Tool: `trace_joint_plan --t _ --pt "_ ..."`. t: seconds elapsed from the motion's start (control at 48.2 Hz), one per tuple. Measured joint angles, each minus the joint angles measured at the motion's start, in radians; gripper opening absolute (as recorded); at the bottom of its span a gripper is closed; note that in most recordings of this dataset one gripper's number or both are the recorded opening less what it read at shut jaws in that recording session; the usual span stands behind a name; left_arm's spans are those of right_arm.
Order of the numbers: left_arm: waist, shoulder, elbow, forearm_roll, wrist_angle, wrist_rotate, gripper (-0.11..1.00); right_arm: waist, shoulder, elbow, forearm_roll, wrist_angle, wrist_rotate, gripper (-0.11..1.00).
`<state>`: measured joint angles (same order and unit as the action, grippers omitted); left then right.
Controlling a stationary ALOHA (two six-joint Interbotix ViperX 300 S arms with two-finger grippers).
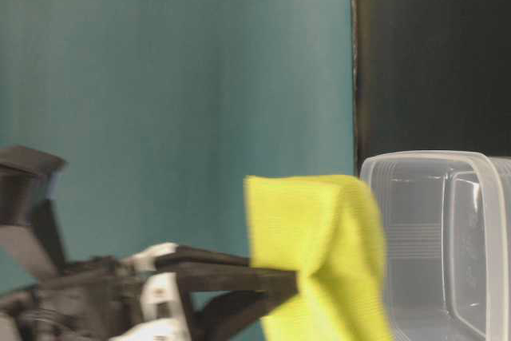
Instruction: Place the yellow towel into the container with the left arm.
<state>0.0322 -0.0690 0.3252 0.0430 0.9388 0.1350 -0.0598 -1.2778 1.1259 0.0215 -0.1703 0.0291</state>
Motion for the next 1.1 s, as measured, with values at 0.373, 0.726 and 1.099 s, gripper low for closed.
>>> trace_joint_plan --t 0.373,0.726,1.099 --pt "0.0 0.051 0.046 0.002 -0.084 0.0 0.07 0.0 0.002 0.0 0.002 0.0 0.003 0.73" --pt "-0.002 0.075 0.049 0.0 -0.086 -0.009 0.61 0.0 0.002 0.0 0.002 0.002 0.003 0.73" --pt "-0.006 0.011 -0.13 0.002 0.152 -0.021 0.88 0.0 0.003 0.0 0.002 0.002 0.011 0.73"
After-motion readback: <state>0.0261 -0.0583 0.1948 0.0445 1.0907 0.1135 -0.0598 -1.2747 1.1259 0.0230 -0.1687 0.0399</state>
